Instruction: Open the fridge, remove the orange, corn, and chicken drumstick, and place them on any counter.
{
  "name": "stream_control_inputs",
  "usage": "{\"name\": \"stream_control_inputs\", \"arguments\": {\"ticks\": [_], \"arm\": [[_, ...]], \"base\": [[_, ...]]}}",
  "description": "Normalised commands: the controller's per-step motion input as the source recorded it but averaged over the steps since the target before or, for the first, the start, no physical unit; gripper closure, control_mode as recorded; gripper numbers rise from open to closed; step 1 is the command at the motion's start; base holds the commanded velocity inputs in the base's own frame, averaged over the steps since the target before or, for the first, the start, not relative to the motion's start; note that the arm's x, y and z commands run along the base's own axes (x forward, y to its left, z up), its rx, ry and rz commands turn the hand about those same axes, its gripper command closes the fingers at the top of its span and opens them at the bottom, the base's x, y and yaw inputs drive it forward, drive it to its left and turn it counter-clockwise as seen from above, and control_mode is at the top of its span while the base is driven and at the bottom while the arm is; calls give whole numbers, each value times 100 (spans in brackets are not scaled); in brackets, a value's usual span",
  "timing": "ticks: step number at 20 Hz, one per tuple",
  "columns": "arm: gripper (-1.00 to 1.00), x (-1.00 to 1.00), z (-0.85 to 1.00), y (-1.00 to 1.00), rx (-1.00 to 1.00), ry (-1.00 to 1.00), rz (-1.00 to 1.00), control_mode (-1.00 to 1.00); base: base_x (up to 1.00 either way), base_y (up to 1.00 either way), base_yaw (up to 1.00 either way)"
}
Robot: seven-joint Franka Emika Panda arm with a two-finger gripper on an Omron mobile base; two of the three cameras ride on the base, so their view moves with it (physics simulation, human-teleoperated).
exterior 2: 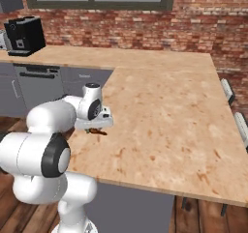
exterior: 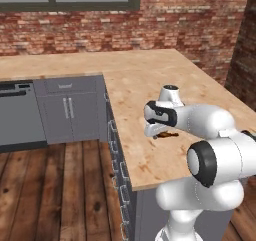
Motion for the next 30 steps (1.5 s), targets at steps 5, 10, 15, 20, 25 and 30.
{"name": "stream_control_inputs", "arguments": {"ticks": [5,10,15,20,25,30], "arm": [[100,0,-61,7,-6,2,0,-100],[100,0,-55,0,0,-1,0,-100],[100,0,-49,0,0,0,1,-100],[100,0,-37,0,0,0,1,-100],[100,0,-15,0,0,0,0,-100],[-100,0,0,0,0,0,0,-100]], "base": [[0,0,0],[0,0,0],[0,0,0],[0,0,0],[0,0,0],[0,0,0]]}}
